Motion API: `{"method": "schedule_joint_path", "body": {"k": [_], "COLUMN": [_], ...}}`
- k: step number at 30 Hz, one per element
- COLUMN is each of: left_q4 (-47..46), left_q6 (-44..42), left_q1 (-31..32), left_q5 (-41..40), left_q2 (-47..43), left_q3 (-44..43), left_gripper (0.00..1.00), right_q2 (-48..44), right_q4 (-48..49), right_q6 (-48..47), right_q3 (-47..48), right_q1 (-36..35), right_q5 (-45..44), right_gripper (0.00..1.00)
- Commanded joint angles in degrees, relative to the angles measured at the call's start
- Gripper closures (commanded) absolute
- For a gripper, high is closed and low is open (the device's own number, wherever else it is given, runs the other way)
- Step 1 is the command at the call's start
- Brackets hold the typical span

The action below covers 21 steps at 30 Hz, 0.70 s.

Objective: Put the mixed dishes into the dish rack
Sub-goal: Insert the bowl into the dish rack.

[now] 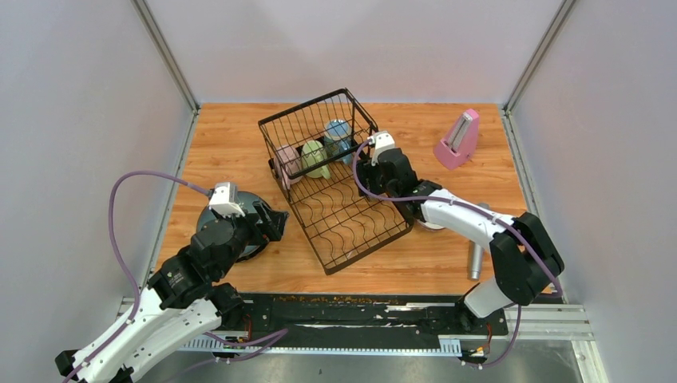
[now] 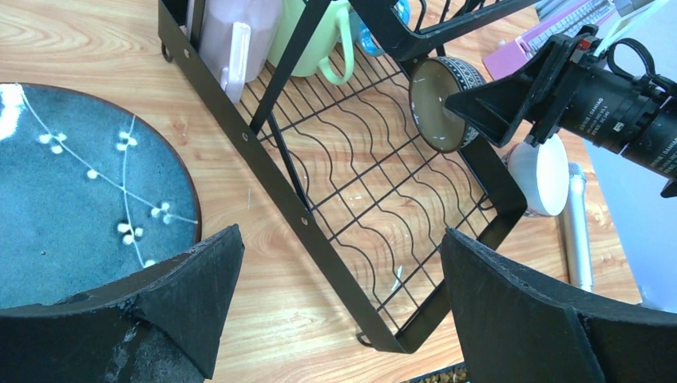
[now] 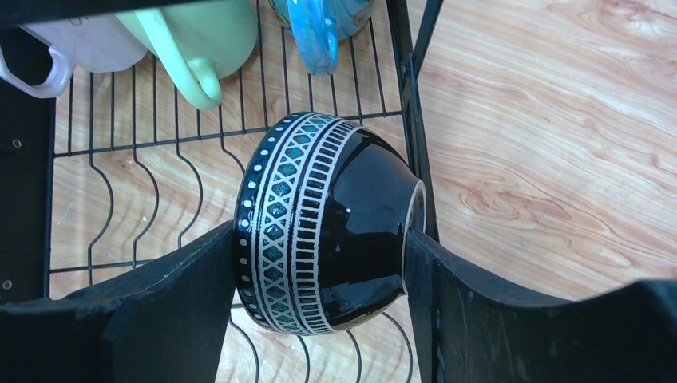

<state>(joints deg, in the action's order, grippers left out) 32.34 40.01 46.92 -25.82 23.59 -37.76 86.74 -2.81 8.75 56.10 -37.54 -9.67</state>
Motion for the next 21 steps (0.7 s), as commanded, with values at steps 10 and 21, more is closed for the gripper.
{"method": "schedule_joint_path", "body": {"k": [10, 21], "left_q4": [-1.9, -2.1], "left_q6": [0.7, 0.8], "left_q1": [0.2, 0.1], "left_q5": [-0.2, -0.1], "left_q2": [0.6, 0.8], "left_q3": [-0.2, -0.2], "left_gripper": [0.0, 0.0], "right_q2": [5.7, 3.7], "right_q4": [17.1, 15.3], "right_q6": [-5.1, 0.7], "right_q3": [-1.8, -4.6], "right_q1": [1.0, 4.8], "right_q5": [2.6, 8.7], "right_gripper": [0.33, 0.11]}}
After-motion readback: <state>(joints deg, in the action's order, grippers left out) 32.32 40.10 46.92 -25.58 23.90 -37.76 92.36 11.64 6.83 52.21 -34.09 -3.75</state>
